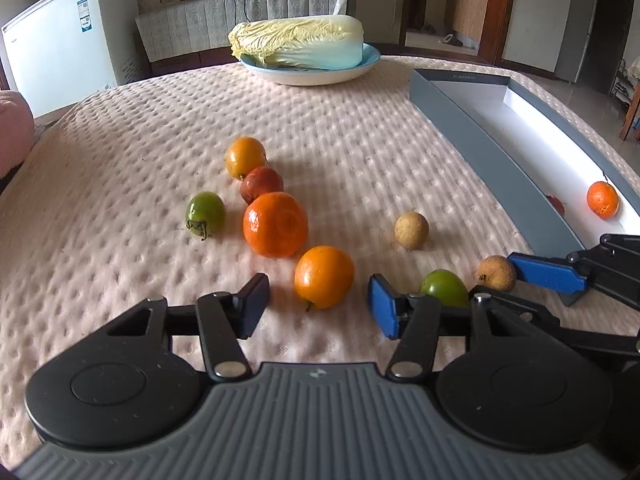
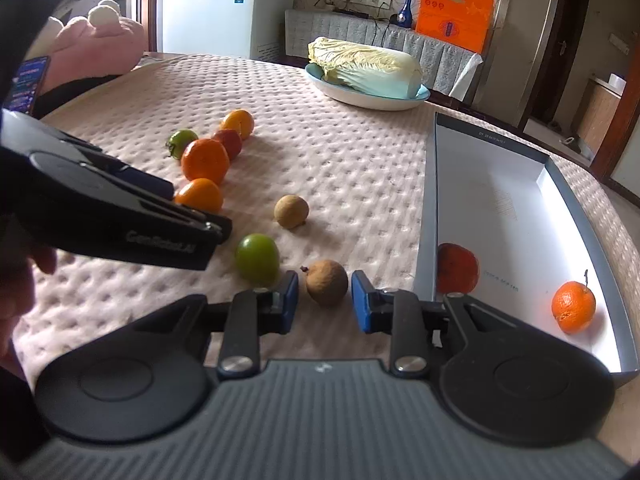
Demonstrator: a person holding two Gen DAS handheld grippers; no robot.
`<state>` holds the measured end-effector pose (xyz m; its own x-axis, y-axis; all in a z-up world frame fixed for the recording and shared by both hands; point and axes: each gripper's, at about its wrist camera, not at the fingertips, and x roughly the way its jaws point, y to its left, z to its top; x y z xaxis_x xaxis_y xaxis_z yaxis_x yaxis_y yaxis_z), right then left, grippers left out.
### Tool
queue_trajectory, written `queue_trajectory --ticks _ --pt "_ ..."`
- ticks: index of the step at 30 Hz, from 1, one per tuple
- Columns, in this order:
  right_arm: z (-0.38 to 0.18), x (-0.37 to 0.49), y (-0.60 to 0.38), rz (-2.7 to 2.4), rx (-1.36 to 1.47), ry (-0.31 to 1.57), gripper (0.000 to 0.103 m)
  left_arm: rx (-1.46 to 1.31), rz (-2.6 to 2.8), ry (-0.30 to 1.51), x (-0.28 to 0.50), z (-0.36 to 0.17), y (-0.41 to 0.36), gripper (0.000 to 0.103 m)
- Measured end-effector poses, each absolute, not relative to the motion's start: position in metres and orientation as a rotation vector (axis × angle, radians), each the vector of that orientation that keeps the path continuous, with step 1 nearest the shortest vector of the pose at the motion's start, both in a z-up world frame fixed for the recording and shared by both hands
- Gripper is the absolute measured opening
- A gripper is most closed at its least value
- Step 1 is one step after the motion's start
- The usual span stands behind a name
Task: Organize fruits
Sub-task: 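Grasp the large orange with the left gripper, then lift the orange with the left gripper while the right gripper holds the kiwi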
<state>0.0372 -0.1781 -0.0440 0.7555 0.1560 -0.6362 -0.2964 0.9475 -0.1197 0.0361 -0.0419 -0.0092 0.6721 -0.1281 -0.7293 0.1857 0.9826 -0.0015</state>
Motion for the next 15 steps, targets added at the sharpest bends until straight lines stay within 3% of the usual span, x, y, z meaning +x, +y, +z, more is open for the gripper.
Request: queue_trajectory --ticks 5,10,15 --pt "-0.039 0.034 -0.186 0.265 -0.176 0.681 0.031 0.066 -0.18 0.805 0.037 -0.01 -0.043 0.054" --pt "-0.03 0.029 -0.197 0.277 -0.119 0.677 0.031 0.066 -0.188 0.799 0.038 -0.009 -0.046 0.037" --pt "-0.024 0.026 -0.205 0.293 -0.082 0.675 0.031 0.046 -0.192 0.802 0.037 -0.008 -0.043 0.036"
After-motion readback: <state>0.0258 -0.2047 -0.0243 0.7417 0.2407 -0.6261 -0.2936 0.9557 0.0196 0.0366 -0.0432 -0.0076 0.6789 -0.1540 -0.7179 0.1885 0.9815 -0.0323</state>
